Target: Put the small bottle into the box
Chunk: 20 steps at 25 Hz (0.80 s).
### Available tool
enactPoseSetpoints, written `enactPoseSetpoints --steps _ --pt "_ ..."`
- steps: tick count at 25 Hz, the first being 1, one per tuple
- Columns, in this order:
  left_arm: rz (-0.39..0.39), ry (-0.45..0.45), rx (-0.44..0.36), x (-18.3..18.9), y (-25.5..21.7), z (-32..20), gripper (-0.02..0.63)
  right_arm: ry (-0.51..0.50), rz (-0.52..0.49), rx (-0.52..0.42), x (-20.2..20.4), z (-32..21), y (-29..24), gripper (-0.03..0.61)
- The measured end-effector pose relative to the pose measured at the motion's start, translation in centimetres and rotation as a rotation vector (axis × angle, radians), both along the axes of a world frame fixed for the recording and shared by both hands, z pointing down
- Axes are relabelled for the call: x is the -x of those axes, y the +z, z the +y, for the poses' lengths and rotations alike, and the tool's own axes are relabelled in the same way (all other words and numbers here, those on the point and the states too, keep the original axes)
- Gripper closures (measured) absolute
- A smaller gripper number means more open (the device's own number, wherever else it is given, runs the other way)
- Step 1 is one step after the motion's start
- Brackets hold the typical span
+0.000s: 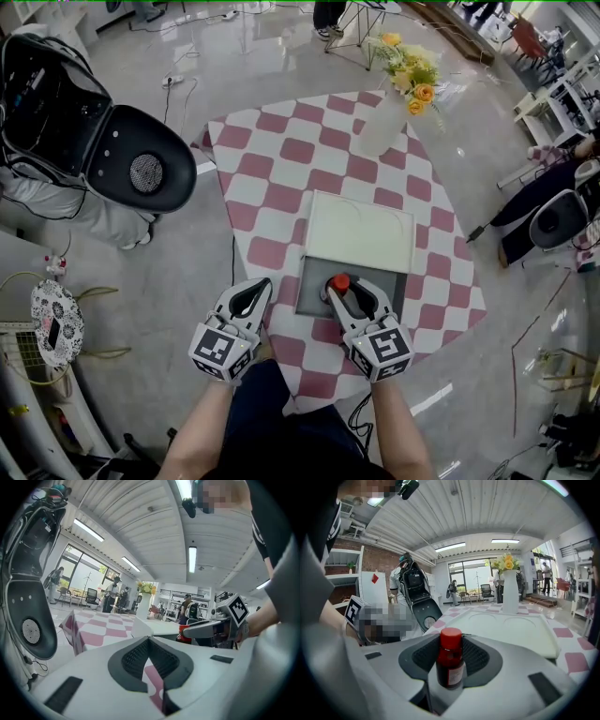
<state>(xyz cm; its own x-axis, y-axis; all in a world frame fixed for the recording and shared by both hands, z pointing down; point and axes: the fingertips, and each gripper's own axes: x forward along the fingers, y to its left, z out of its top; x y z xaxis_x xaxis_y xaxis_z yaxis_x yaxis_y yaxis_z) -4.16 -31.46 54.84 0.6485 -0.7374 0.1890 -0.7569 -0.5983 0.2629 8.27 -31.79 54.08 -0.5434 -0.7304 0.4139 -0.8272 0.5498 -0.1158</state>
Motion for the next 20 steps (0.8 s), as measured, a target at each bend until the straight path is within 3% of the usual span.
enactPoseSetpoints --steps 20 --pt "0.003 0.004 -0.004 -0.4 -0.3 0.1 0.614 -0.035 0.038 -0.015 -0.2 0.9 0.2 0.431"
